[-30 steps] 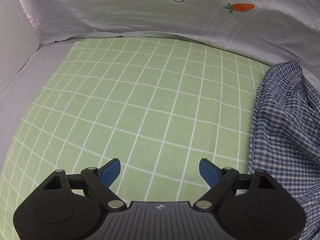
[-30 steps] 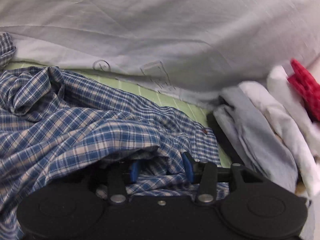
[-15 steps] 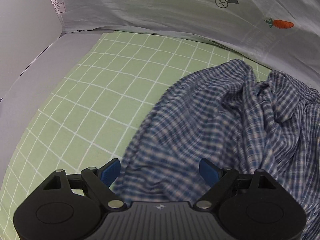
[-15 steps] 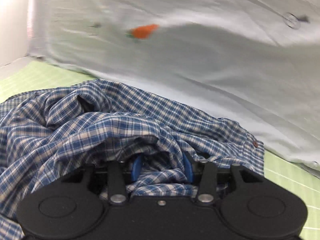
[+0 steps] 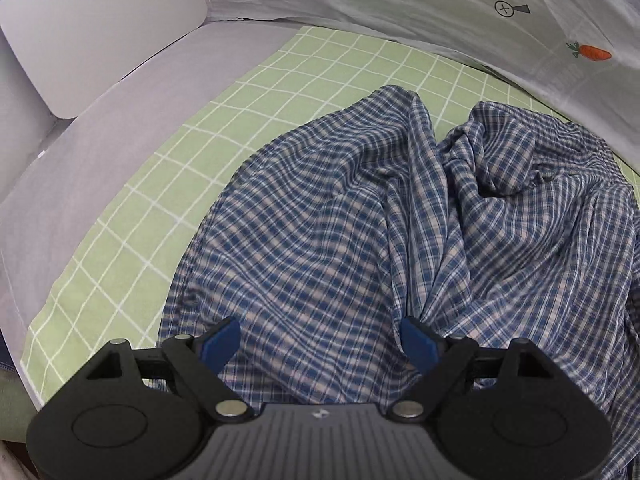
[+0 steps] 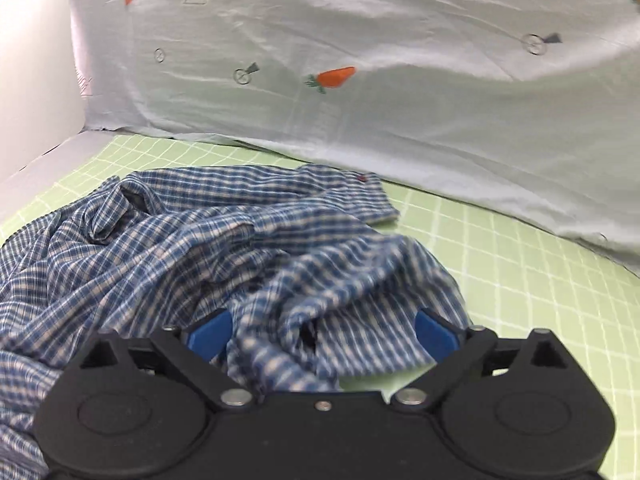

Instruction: Fold clothes

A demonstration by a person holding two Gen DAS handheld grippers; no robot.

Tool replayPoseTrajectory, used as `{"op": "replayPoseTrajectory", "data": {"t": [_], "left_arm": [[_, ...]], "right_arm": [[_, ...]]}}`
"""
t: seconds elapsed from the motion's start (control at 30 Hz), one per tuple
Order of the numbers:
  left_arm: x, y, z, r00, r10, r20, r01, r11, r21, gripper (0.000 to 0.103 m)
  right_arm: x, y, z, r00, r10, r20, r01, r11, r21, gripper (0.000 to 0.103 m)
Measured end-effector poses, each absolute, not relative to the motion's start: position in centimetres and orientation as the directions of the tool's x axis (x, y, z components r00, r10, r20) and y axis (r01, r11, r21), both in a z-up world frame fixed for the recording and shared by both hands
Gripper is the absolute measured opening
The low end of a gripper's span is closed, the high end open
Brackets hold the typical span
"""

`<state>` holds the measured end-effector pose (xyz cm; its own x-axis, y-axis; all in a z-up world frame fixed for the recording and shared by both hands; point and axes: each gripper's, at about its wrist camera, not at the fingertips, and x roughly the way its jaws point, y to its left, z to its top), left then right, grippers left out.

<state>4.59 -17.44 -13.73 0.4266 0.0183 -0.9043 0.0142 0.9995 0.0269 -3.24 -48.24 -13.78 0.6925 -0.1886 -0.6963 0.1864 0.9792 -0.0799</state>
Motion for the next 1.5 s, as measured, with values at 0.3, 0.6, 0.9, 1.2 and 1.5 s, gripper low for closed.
{"op": "replayPoseTrajectory", "data": {"t": [0.3, 0.6, 0.9, 1.2, 1.5], "left_arm": [[1.7, -17.3, -14.0, 0.424, -0.02, -0.906, -0.002, 1.0, -0.023, 0.087], [-0.8, -18.0, -14.7, 0.4, -0.026, -0.916, -0.01, 0.999, -0.033, 0.087], [-2.7, -20.7, -16.0, 0.366, -0.022, -0.931, 0.01, 1.0, -0.019, 0.087], [-3.4, -26.7, -17.1, 0.32, -0.062, -0.945, 0.196, 0.981, 0.003, 0.087], [-2.2, -26.9, -16.4, 0.305, -0.135, -0.943, 0.231, 0.971, -0.064, 0.087]], "right_arm": [[-15.7, -49.0, -14.4, 0.576, -0.259, -0.775, 0.398, 0.917, -0.01, 0.102], [-16.3, -46.6, -14.8, 0.599, -0.117, -0.792, 0.239, 0.97, 0.038, 0.067], [-16.0, -49.1, -14.6, 0.609, -0.124, -0.783, 0.177, 0.984, -0.018, 0.025], [-14.9, -62.6, -14.1, 0.439, -0.437, -0.785, 0.451, 0.863, -0.228, 0.01], [-16.6, -59.0, -12.3, 0.554, -0.277, -0.785, 0.528, 0.846, 0.074, 0.059]]}}
